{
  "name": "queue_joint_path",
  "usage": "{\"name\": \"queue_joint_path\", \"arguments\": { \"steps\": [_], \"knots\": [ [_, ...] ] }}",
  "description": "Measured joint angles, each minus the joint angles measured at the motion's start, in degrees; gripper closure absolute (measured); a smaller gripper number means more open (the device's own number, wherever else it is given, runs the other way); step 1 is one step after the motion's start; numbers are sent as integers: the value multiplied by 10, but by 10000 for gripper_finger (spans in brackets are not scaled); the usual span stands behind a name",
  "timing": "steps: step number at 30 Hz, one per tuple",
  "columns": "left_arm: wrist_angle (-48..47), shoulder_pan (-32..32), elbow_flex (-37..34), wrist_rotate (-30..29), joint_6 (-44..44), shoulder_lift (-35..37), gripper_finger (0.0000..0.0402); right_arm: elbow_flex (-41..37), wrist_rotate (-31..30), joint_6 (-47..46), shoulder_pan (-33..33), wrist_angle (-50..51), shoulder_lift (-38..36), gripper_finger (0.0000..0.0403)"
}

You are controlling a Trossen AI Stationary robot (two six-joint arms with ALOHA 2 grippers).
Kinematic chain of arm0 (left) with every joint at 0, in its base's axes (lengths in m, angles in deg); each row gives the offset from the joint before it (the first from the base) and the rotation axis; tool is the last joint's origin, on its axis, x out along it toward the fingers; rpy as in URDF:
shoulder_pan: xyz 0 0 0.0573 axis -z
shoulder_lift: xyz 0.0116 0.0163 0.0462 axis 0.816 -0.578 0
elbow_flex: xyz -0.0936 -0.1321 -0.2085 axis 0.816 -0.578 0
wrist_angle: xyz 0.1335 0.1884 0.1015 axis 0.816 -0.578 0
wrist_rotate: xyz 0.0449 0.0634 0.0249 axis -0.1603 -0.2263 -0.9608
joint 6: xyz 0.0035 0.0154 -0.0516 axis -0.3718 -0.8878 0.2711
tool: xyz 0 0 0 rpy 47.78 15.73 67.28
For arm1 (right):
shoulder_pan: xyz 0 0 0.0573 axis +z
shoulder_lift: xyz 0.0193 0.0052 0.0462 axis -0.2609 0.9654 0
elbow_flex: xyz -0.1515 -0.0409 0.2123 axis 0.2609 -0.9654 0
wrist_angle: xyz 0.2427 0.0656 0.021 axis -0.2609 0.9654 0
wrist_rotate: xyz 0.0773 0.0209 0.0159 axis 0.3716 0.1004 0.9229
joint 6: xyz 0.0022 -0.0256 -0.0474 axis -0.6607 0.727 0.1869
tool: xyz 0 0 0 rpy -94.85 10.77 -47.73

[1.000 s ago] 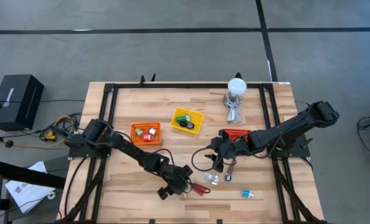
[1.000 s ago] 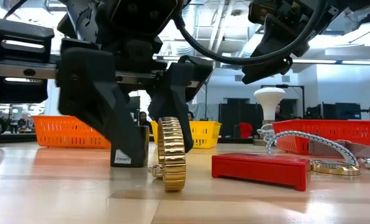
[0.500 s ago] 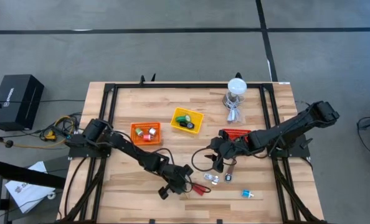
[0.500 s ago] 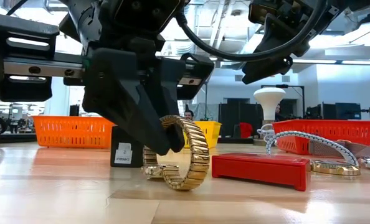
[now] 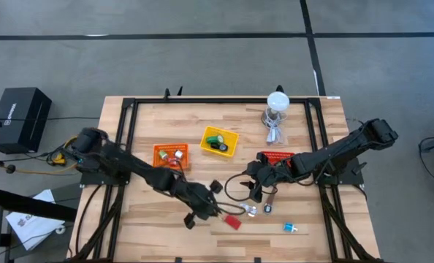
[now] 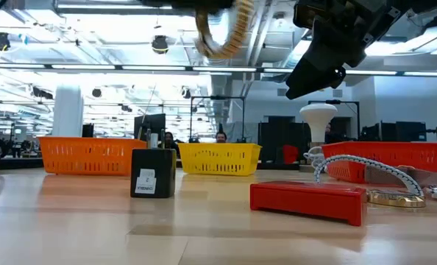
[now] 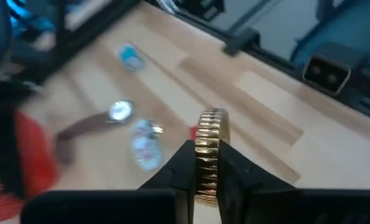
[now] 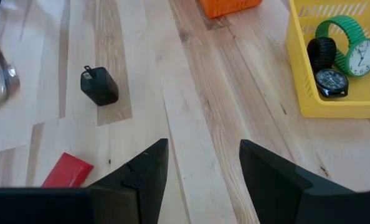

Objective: Pick & Place Office items
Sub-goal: Put the gold wristwatch into the yellow bin

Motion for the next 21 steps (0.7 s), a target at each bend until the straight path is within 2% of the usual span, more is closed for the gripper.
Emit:
{"name": "queue_joint_path", "arguments": {
  "steps": [8, 13, 21],
  "knots": [
    [-84, -38, 0, -123, 0, 126, 360, 0, 0, -4, 0, 0, 0, 214],
    [-85, -91, 0, -129, -1, 152, 375, 0, 0, -4, 0, 0, 0, 214],
    [-78, -206, -11, -132, -4, 125, 360, 0, 0, -4, 0, 0, 0, 214]
  ]
}}
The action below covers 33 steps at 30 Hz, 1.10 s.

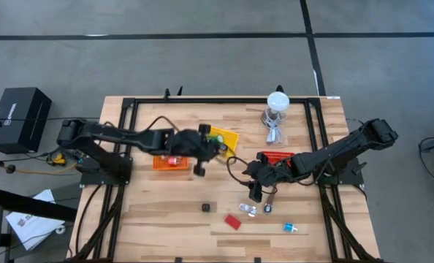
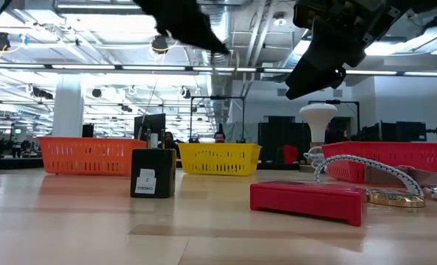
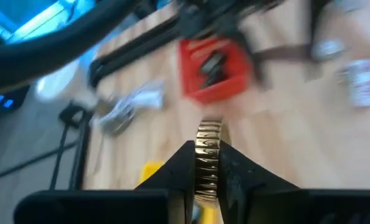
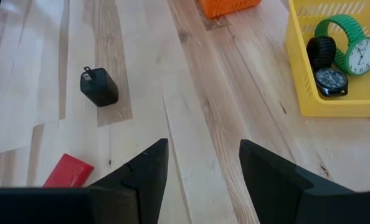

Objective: Pick & Place Office items
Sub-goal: Put the gold wristwatch into the yellow bin, then put the red digital clock into the red bin

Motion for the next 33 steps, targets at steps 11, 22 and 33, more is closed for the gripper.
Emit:
{"name": "queue_joint_path", "arguments": {
  "steps": [11, 22, 33],
  "knots": [
    [140, -111, -63, 8, 9, -98, 357, 0, 0, 0, 0, -1, 0, 214],
    [185, -142, -64, 9, 34, -189, 343, 0, 0, 0, 0, -4, 0, 214],
    [198, -127, -64, 9, 80, -172, 232, 0, 0, 0, 0, -9, 0, 214]
  ]
}}
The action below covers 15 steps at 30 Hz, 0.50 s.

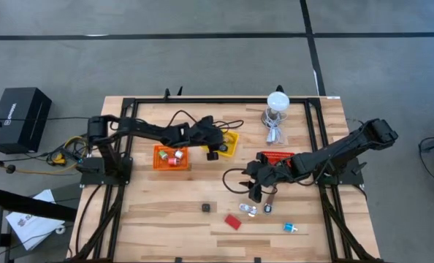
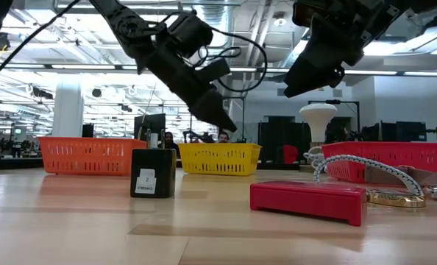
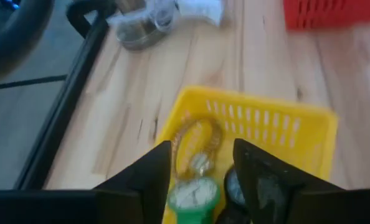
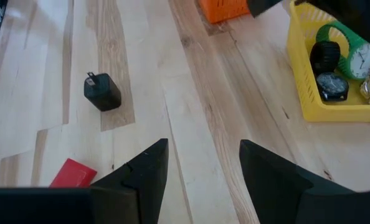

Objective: Pick & Place Office items
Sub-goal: Put the red digital clock into the red bin

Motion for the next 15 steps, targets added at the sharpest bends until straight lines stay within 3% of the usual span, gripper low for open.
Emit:
{"name": "queue_joint_path", "arguments": {
  "steps": [9, 15],
  "knots": [
    [1, 35, 0, 10, 15, 26, 224, -1, 3, 3, -2, -43, 67, 214],
    [-17, 67, 0, 11, 15, 56, 235, 0, 66, 0, -4, -70, 91, 214]
  ]
}}
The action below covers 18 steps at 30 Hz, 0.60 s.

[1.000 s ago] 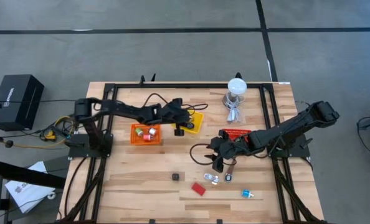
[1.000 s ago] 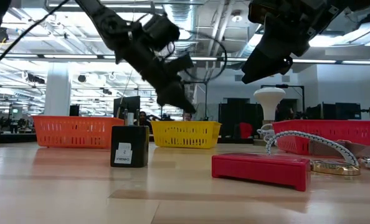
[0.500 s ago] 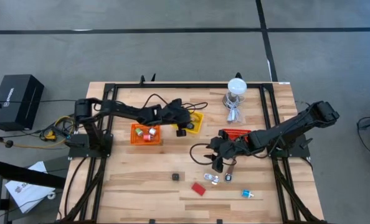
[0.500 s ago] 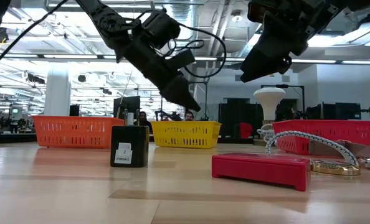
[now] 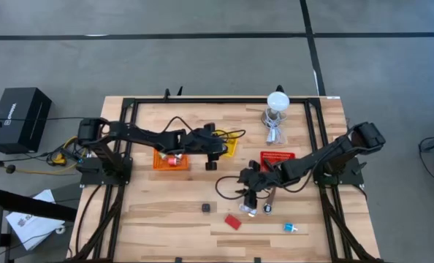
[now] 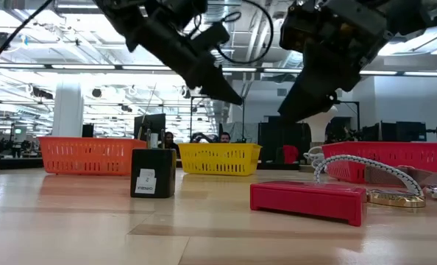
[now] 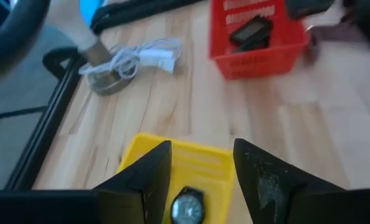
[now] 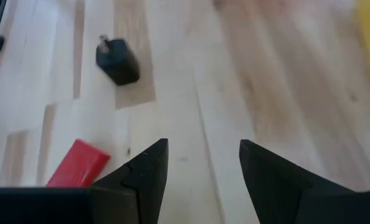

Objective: Pick & Place Office items
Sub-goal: Put the red digital clock into the red bin

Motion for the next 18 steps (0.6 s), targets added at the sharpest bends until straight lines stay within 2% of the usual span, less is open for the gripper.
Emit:
{"name": "queue_joint_path", "arguments": {
  "steps": [7, 13, 18],
  "knots": [
    [-46, 31, 0, 0, 6, 43, 245, 0, 27, -2, 1, -9, 2, 214],
    [-69, 46, 0, 0, 34, 57, 252, 4, 27, -62, 5, -53, 2, 214],
    [-74, 48, 0, 0, 34, 57, 254, 74, 23, -89, 39, 32, 2, 214]
  ]
}}
